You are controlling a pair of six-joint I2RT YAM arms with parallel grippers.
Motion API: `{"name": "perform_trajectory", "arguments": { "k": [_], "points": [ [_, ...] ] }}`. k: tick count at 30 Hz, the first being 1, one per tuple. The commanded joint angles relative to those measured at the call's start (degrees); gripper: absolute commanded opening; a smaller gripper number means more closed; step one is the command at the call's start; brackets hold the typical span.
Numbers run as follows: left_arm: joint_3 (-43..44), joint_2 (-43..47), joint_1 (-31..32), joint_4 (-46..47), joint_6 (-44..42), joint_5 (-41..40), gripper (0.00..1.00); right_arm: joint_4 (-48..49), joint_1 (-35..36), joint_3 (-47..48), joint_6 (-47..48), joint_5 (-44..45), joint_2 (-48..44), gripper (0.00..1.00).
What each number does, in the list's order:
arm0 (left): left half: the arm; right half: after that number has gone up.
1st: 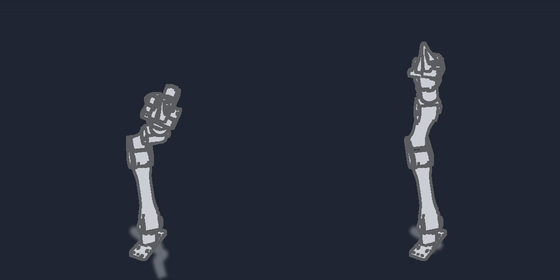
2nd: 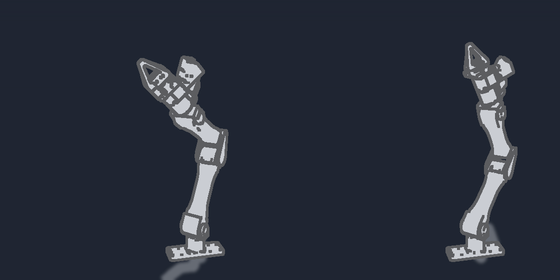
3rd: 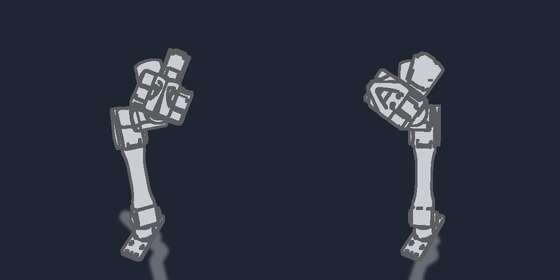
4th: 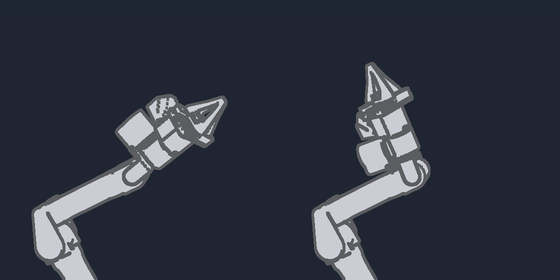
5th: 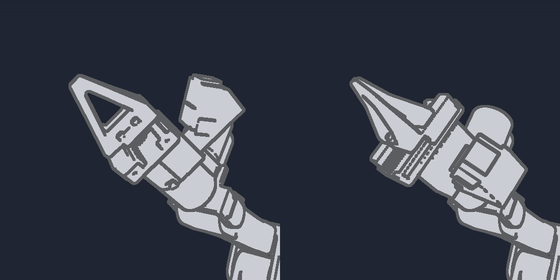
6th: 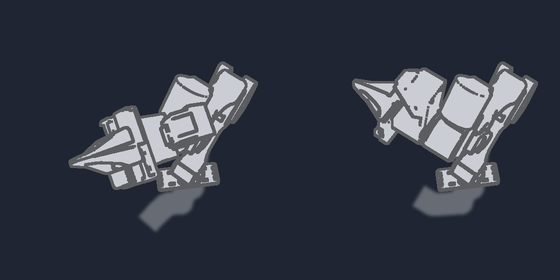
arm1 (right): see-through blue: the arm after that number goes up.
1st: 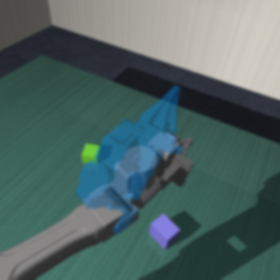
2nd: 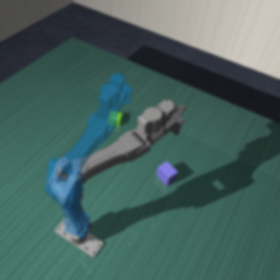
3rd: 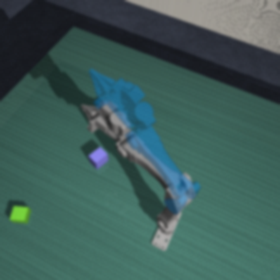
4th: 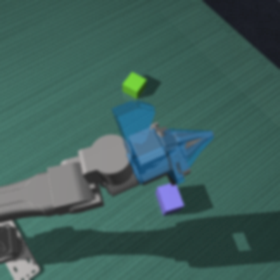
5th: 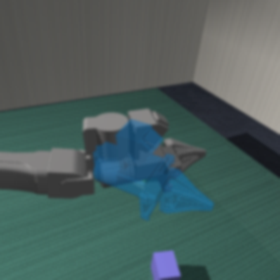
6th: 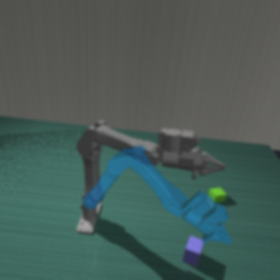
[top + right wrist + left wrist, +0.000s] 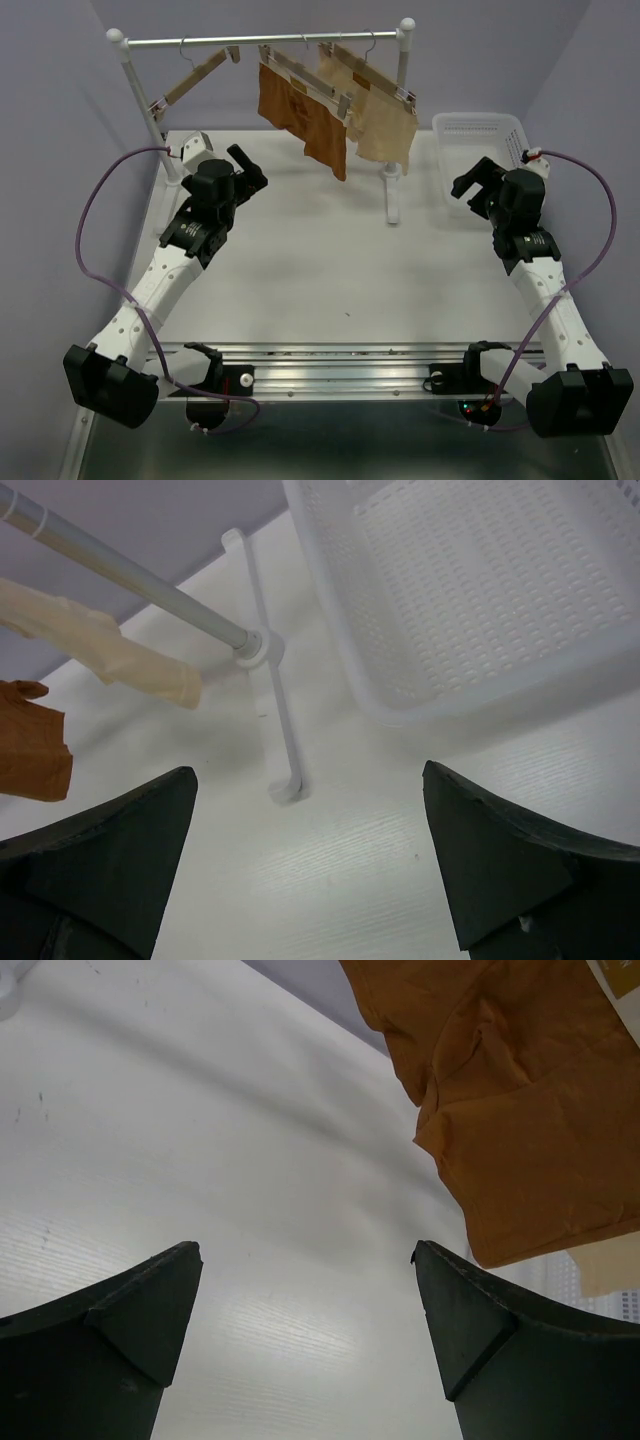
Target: Remove the underwear clipped to the hanger
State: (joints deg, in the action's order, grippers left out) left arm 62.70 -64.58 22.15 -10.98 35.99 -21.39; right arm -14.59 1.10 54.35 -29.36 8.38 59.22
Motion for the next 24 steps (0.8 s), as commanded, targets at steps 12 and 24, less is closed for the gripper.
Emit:
{"name": "perform_trajectory", "arguments": {
  "k": [12,24],
  "points": [
    [7.96,-4.76,0.26,-1.94,1.45,1.7,0.99,5.1,-0.22,-1.61,3.87,-2.49,-2.27,1.0],
    [33.87,-21.54,0.17,-2.99,0.49,10.39,0.99,2.64,-0.22,-1.26,5.19,-4.16,-1.48,1.0]
  ]
}}
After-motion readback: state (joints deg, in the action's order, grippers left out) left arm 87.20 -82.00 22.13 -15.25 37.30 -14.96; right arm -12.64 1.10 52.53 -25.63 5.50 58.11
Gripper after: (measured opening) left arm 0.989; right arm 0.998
